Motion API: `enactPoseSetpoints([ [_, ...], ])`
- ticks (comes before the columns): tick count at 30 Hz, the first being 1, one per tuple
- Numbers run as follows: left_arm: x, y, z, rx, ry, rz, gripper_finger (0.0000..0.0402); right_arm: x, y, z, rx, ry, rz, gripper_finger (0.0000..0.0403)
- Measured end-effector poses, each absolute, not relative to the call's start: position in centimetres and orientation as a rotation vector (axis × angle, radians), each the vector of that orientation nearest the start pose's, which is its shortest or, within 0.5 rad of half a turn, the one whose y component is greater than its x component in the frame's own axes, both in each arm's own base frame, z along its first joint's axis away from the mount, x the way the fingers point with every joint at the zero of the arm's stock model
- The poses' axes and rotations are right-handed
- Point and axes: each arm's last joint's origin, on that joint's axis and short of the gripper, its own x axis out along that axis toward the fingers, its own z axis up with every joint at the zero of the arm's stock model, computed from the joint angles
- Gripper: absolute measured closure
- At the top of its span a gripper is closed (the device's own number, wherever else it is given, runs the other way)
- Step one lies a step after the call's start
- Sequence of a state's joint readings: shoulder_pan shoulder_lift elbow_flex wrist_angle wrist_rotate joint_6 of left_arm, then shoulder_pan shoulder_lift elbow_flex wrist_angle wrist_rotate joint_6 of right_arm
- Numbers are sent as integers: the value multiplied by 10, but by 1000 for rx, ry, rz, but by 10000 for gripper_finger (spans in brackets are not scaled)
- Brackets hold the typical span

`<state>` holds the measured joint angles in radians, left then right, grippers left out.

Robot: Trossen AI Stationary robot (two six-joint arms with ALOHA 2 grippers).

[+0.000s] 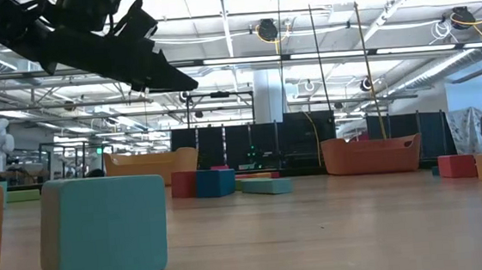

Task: Sort blocks by size
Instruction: Put the large white block into the orange bin

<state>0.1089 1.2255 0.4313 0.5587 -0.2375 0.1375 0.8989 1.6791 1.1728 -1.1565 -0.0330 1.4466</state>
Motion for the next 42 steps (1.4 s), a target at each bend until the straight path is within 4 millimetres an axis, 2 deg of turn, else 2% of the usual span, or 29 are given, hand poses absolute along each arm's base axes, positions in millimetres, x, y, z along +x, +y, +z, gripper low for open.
enactPoseSetpoints([
  [5,236,33,196,151,269,327,191,178,221,199,324,1507,-458,207],
  [10,236,33,195,151,277,326,191,178,221,194,333,1507,-443,179],
  [16,236,33,195,135,280,328,191,173,216,176,323,1544,-422,143],
  [21,236,33,195,132,279,328,191,171,215,171,321,1543,-424,134],
  [31,235,33,192,125,307,327,191,166,207,151,334,1587,-405,190],
  [39,234,32,190,102,329,330,191,182,195,151,324,1589,-357,292],
  [42,234,33,188,100,341,333,191,192,185,151,300,1591,-332,293],
])
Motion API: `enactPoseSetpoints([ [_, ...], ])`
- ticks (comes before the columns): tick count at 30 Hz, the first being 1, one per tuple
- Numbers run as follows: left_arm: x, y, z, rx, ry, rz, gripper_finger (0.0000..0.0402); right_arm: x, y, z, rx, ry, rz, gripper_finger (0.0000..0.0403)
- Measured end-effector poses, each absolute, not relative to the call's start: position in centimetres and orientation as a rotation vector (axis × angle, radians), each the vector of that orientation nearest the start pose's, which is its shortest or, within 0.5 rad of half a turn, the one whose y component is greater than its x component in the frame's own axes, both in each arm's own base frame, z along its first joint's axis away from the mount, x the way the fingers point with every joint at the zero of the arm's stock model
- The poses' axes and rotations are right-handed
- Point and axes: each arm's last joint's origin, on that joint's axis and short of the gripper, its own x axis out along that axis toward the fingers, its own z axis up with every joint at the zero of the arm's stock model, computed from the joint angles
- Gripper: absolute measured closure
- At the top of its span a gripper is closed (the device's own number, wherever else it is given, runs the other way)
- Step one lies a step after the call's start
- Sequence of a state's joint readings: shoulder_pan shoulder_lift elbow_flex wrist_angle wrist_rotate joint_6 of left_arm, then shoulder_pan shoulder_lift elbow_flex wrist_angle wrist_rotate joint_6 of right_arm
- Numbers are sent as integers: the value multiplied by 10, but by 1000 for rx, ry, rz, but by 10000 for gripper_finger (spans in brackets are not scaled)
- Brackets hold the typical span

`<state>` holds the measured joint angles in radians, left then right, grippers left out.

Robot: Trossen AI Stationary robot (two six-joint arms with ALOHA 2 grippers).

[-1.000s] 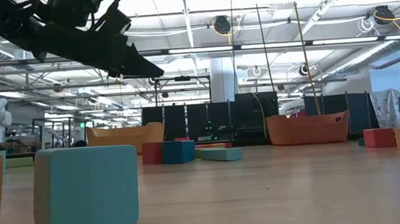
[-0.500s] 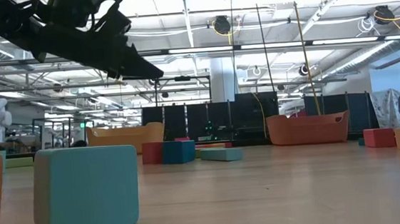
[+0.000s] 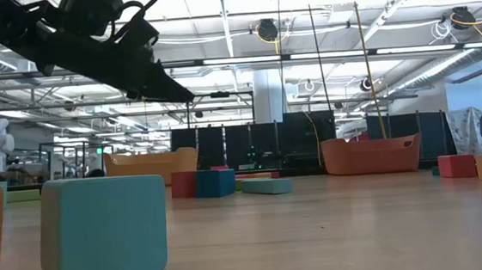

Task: Sort blocks by size
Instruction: Put the large white block into the orange bin

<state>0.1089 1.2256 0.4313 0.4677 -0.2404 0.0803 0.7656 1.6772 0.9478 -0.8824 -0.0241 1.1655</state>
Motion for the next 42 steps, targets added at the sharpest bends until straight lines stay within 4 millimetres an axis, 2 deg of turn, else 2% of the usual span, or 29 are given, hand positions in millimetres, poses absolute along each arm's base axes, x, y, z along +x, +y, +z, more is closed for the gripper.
enactPoseSetpoints([
  [9,234,33,188,80,345,341,191,223,150,156,191,1548,-270,293],
  [13,234,33,188,80,345,341,191,235,126,169,132,1466,-267,293],
  [17,234,33,188,80,345,341,191,241,98,191,93,1355,-295,290],
  [22,234,33,188,80,345,342,191,240,58,221,41,1224,-350,290],
  [27,234,33,188,80,345,342,191,235,18,239,-19,1180,-413,287],
  [38,234,33,188,80,345,342,191,230,-67,246,-144,1202,-576,288],
  [42,233,33,188,81,346,343,191,222,-97,247,-172,1226,-633,288],
])
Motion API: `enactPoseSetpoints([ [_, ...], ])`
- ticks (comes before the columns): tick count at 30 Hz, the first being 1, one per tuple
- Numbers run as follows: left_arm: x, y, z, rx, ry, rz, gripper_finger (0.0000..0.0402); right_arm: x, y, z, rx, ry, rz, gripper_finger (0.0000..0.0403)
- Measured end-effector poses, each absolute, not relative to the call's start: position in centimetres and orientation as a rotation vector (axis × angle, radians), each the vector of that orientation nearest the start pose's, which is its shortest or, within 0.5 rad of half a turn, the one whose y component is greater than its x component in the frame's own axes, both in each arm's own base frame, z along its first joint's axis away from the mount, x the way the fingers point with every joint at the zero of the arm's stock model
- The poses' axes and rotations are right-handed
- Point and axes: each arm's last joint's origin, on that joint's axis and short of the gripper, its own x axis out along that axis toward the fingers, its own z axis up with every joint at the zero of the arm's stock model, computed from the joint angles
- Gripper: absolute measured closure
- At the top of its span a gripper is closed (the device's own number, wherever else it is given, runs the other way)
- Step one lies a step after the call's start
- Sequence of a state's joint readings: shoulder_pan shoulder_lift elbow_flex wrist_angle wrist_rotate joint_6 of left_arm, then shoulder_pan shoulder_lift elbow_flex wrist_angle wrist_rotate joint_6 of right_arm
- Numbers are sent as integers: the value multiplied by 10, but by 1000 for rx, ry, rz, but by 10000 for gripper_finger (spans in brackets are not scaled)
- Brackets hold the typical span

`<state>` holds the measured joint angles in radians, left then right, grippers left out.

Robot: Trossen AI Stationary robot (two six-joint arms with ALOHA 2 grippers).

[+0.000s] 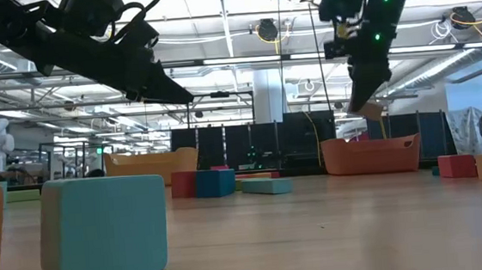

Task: Sort blocks by size
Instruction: Put the large white block into the orange bin

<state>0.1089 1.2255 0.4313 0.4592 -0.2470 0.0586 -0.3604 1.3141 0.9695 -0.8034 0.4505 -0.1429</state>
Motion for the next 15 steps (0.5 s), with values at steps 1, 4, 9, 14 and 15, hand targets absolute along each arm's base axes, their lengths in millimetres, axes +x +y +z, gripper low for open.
enactPoseSetpoints([
  [1,233,33,188,81,347,343,191,220,-104,247,-170,1231,-646,288],
  [4,233,33,187,81,354,342,191,213,-125,247,-179,1243,-680,287],
  [9,233,33,187,82,354,342,191,202,-155,245,-183,1260,-696,287],
  [14,233,33,187,82,354,343,191,200,-180,232,-141,1257,-641,287],
  [15,233,33,187,82,354,343,191,200,-185,227,-139,1270,-625,287],
])
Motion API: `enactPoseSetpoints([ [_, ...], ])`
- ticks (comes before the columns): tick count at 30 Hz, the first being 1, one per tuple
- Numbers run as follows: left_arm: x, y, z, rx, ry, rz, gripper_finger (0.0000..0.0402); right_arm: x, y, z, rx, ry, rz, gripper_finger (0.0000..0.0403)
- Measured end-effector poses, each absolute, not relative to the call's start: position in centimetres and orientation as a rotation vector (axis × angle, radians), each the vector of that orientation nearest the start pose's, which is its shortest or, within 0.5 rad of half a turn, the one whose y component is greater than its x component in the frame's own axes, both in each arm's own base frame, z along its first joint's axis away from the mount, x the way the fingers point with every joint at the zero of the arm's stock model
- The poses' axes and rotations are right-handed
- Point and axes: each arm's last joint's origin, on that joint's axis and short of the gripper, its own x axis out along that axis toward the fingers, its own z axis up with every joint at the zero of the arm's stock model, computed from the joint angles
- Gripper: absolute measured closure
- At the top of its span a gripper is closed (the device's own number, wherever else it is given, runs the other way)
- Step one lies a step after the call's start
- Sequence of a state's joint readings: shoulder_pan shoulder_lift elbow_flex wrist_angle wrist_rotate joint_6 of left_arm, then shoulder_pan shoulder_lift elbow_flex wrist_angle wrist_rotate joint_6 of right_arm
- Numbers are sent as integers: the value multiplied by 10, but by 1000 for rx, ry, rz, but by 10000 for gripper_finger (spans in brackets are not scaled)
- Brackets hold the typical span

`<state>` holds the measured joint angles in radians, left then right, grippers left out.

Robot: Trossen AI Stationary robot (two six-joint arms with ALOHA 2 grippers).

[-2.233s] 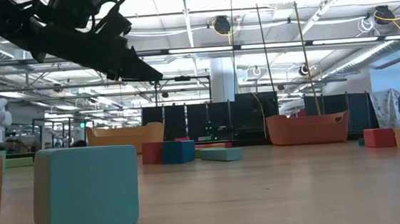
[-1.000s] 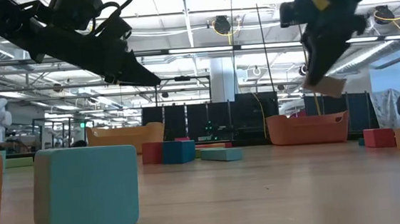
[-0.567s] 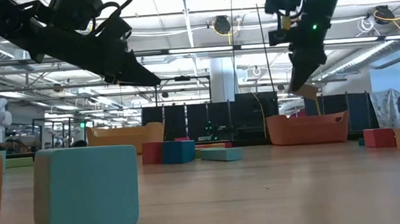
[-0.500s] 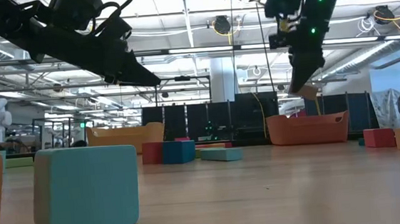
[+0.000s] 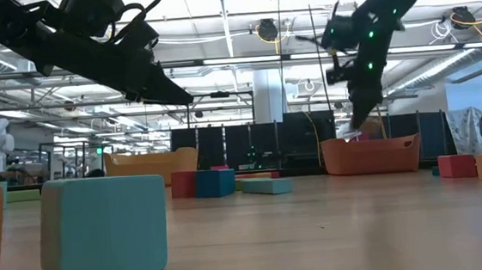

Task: Sort blocks by size
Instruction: Put the large white block into the orange bin

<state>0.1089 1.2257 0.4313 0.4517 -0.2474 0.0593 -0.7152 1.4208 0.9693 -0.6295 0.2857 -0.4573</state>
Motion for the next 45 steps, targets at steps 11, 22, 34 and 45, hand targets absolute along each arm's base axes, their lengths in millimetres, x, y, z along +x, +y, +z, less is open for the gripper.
enactPoseSetpoints([
  [11,232,33,185,87,381,363,191,215,-208,184,-186,1383,-531,286],
  [22,232,33,185,88,382,367,191,210,-222,163,-157,1429,-449,286],
  [34,232,34,185,92,382,374,191,209,-229,163,-178,1393,-456,244],
  [45,231,35,185,130,390,413,191,209,-230,176,-124,1321,-623,241],
])
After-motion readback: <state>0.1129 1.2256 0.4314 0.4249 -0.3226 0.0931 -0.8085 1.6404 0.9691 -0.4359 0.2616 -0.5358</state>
